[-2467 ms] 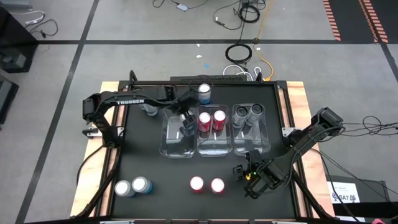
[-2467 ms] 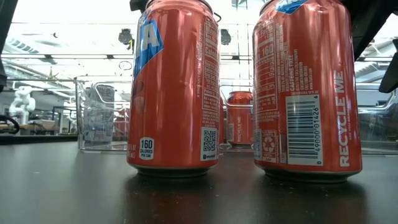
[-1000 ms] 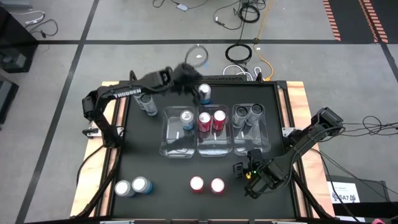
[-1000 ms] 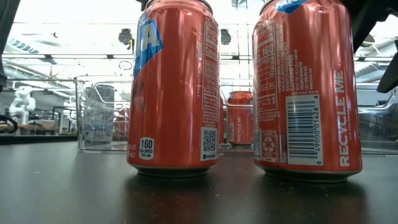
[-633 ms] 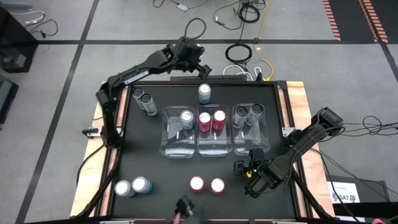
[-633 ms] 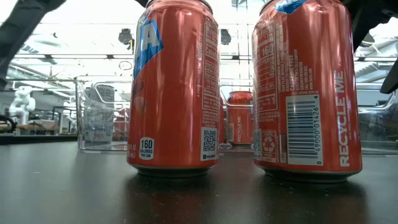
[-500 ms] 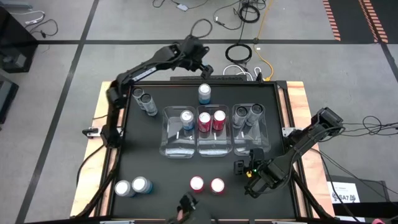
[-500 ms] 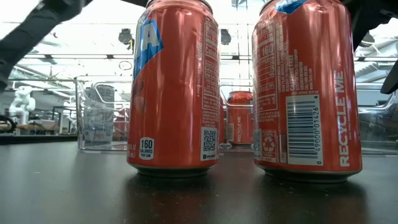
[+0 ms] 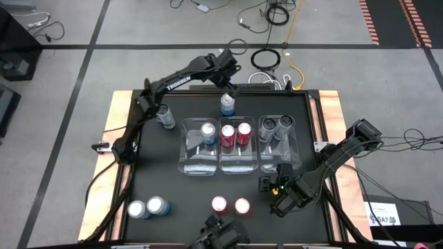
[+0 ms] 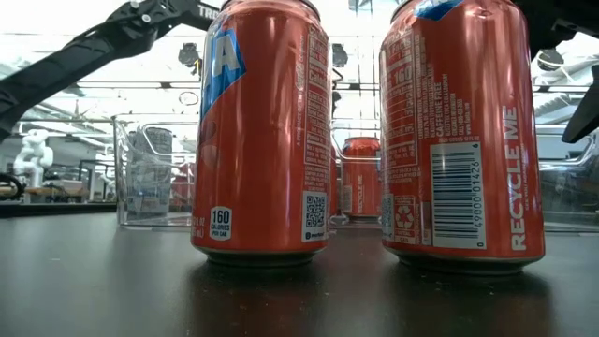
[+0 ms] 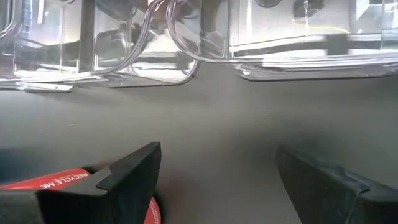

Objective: Sort soda cans
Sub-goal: Put the blue-white soda can into the left transparent bin

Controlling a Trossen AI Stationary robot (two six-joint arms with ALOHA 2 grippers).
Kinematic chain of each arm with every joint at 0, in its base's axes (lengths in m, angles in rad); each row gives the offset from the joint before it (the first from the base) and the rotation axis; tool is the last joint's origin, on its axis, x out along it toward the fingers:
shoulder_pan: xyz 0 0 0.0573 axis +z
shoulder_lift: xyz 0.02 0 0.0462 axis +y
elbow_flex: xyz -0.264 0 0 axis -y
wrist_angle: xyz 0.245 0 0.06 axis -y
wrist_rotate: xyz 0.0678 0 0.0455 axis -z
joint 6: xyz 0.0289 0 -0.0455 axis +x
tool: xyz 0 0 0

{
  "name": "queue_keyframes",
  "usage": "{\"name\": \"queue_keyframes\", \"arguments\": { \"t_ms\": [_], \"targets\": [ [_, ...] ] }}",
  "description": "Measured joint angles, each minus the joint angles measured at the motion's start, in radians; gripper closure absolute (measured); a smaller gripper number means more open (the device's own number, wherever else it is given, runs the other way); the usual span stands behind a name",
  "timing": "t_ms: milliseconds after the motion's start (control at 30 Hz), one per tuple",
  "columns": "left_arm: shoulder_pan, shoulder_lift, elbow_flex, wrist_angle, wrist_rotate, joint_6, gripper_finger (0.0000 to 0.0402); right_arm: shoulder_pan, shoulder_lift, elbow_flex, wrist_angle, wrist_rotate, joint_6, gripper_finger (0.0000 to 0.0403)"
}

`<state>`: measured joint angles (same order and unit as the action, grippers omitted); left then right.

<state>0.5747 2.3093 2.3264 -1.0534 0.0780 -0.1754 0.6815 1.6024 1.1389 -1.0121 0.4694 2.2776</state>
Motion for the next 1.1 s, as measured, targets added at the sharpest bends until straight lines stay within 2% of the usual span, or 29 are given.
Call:
{"name": "queue_keyframes", "arguments": {
  "t_ms": [267, 567, 1100],
  "targets": [
    [-0.007, 0.054, 0.000, -0.026, 0.049, 0.000, 0.0002, 0.000, 0.000, 0.000, 0.003, -0.003, 0.000, 0.0093],
    [-0.012, 0.058, -0.008, -0.032, 0.050, 0.000, 0.0002, 0.000, 0.000, 0.000, 0.003, -0.003, 0.000, 0.0093],
    [-0.019, 0.057, -0.125, -0.024, 0.048, 0.007, 0.0007, 0.000, 0.000, 0.000, 0.016, -0.003, 0.000, 0.0093]
  ]
}}
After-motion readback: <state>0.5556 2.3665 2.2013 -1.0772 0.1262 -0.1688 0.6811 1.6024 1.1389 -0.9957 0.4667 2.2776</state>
